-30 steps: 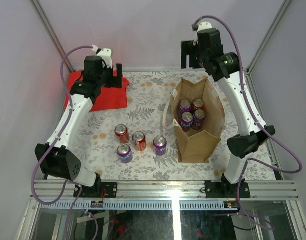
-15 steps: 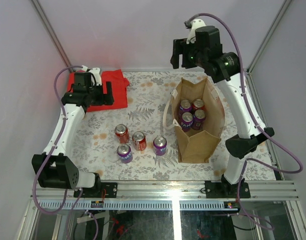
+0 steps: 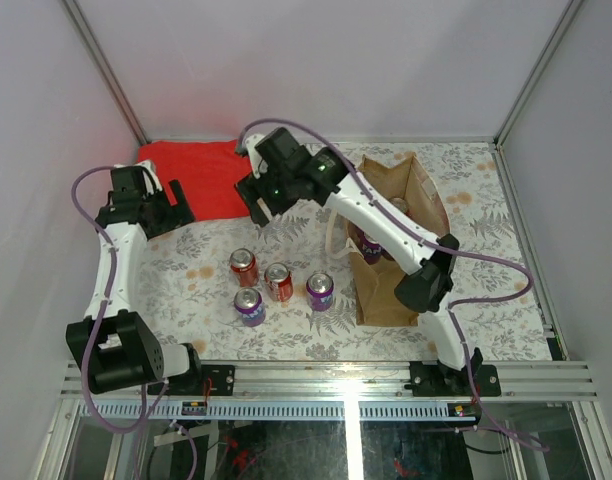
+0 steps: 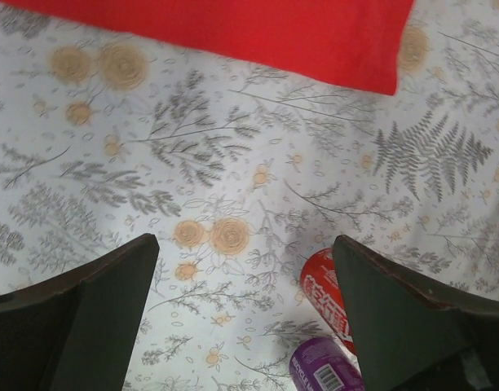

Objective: Place the beverage into the canvas bag
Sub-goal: Pick up the drink from the center of the board.

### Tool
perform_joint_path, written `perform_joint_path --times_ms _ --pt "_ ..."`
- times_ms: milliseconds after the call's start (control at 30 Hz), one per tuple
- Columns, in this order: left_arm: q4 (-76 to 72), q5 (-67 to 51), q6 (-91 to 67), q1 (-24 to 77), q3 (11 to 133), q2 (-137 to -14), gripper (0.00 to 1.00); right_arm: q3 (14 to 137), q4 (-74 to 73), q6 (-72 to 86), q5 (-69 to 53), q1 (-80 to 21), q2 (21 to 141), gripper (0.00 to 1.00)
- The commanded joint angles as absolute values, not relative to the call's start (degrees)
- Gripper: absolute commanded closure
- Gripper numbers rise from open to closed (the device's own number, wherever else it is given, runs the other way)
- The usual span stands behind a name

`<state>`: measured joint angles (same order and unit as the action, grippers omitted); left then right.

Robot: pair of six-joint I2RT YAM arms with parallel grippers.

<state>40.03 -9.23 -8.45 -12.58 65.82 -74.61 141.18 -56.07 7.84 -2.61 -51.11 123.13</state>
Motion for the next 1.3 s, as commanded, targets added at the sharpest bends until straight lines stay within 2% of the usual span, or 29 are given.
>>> perform_joint_path --times_ms 0,500,800,1033,1267 --pt "40.57 -11.13 -12.88 -17.04 63.65 -73.67 0.12 139.23 -59.0 6.11 -8.57 -53.04 123.47 0.18" --pt "41.6 -12.86 -16.02 -20.49 59.13 -72.51 0.12 139.88 -55.58 8.08 -20.14 -54.85 132.43 0.16" --pt "43.85 -12.61 -15.99 -22.52 58.67 -72.44 0.12 145.59 -54.13 8.52 -17.75 -55.64 137.79 0.16" --pt "45.21 -12.55 -14.44 -22.55 60.09 -73.01 0.12 141.66 -49.72 9.55 -16.49 -57.4 136.57 0.14" --pt "45.1 -13.34 -15.0 -22.54 59.12 -73.21 0.12 139.7 -49.4 7.88 -10.06 -58.74 137.57 0.13"
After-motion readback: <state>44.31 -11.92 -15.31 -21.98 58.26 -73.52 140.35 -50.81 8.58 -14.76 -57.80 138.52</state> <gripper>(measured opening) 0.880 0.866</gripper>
